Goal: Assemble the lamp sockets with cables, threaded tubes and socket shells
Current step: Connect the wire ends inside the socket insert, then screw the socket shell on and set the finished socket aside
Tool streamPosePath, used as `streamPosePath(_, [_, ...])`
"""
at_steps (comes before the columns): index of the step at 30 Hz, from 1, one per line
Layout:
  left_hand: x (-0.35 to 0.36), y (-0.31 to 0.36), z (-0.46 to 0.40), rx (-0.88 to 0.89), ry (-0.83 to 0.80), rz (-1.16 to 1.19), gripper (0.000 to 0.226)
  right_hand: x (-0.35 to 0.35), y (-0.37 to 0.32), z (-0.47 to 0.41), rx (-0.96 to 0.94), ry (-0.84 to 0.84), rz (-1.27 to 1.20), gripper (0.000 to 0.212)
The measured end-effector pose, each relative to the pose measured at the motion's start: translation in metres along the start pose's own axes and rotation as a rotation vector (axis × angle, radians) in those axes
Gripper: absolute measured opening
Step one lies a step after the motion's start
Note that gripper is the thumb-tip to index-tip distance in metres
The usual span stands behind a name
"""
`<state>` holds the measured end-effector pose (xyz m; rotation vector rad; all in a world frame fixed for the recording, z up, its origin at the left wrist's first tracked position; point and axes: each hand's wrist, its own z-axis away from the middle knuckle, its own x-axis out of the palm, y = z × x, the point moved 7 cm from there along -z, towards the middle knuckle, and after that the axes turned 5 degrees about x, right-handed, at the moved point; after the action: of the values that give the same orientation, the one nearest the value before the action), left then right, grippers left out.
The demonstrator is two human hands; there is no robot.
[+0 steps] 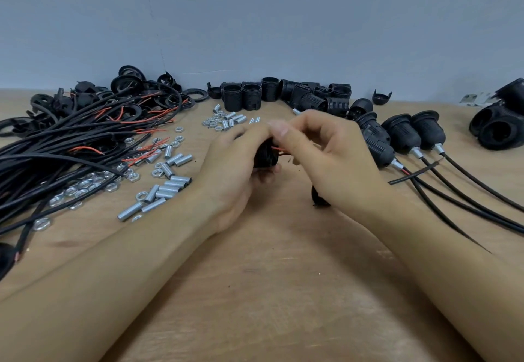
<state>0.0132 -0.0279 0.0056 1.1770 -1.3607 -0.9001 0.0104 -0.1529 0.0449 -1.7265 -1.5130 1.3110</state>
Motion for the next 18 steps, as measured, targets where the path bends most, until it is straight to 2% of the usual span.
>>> streamPosePath(4, [0.004, -0.002, 0.002, -0.071, -0.08, 0.127, 0.029, -0.008, 0.013, -0.005, 0.125, 0.081, -0.195, 0.041])
streamPosePath(6, [0.002, -0.002, 0.003, -0.059, -0.079, 0.116, 0.016, -0.014, 0.02, -0.008, 0.163, 0.159, -0.281, 0.044])
streamPosePath(9, [-0.002, -0.002, 0.003, -0.013, -0.01, 0.03, 0.014, -0.019, 0.025, -0.007, 0.21, 0.278, -0.48, 0.044])
streamPosePath(11, [-0.009, -0.004, 0.001, -0.009, 0.069, -0.019, 0.016, -0.025, 0.024, -0.008, 0.237, 0.304, -0.622, 0.036])
streamPosePath(13, [-0.015, -0.005, 0.0, -0.023, 0.14, -0.048, 0.016, -0.035, 0.02, -0.017, 0.246, 0.166, -0.559, 0.018])
streamPosePath(14, [-0.017, -0.006, -0.001, -0.025, 0.161, -0.053, 0.017, -0.039, 0.017, -0.021, 0.243, 0.025, -0.397, 0.013])
streamPosePath(16, [-0.018, -0.006, -0.002, -0.019, 0.178, -0.062, 0.017, -0.042, 0.017, -0.019, 0.249, -0.301, -0.055, 0.018])
streamPosePath(18, [-0.019, -0.006, -0.002, -0.009, 0.201, -0.055, 0.018, -0.04, 0.026, -0.006, 0.338, -0.56, 0.147, 0.035])
